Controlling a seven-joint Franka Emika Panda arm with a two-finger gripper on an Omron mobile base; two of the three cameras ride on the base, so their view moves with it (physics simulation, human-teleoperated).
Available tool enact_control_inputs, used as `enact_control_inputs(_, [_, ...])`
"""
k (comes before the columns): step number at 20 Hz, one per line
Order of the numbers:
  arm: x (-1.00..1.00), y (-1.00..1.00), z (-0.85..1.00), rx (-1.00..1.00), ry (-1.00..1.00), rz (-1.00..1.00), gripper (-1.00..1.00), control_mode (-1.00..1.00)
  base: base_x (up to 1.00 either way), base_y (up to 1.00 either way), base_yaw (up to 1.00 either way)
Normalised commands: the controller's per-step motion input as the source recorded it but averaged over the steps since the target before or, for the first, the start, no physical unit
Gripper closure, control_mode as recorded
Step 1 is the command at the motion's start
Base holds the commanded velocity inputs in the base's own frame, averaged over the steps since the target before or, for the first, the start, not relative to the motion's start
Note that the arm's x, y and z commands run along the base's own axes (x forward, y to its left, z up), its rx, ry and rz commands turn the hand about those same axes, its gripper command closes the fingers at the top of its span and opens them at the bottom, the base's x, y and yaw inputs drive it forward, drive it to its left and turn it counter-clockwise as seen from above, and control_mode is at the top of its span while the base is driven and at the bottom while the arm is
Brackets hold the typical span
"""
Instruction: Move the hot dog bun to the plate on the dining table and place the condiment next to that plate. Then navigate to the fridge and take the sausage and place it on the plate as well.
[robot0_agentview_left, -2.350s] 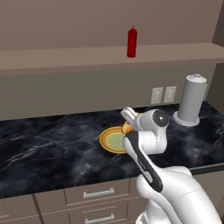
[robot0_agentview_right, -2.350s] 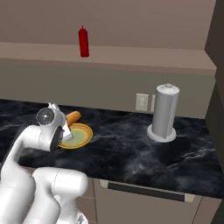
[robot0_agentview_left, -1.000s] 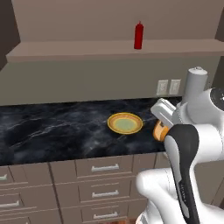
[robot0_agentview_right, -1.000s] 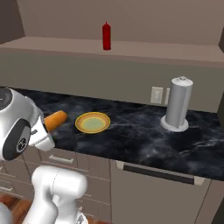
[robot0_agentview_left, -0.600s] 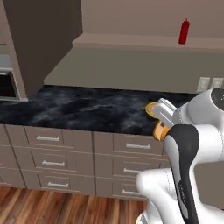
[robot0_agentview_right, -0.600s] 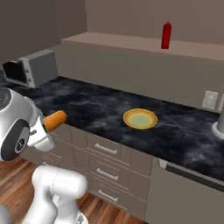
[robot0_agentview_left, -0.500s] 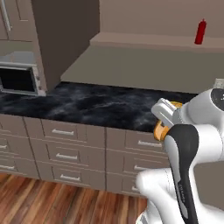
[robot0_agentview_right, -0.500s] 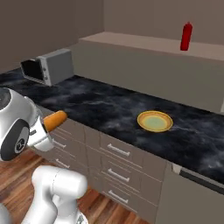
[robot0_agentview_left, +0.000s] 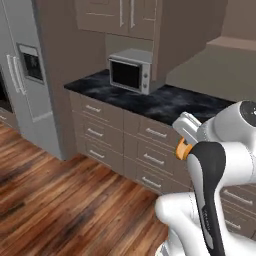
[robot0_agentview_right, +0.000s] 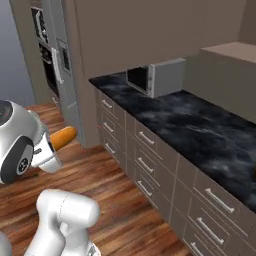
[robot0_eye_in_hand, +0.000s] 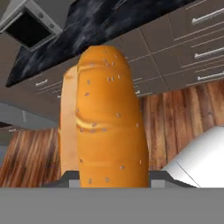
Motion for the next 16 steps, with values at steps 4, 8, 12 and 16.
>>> enact_control_inputs(4, [0.00,0.00,0.00,0.00,0.00,0.00,1.00,1.00,-0.17,0.63,0.73])
enact_control_inputs(8, [0.00,0.00,0.00,0.00,0.00,0.00,1.00,1.00,-0.14,0.61,0.73])
enact_control_inputs(12, [0.00,0.00,0.00,0.00,0.00,0.00,1.00,1.00,-0.17,0.60,0.73])
enact_control_inputs(16, [0.00,0.00,0.00,0.00,0.00,0.00,1.00,1.00,-0.29,0.55,0.68])
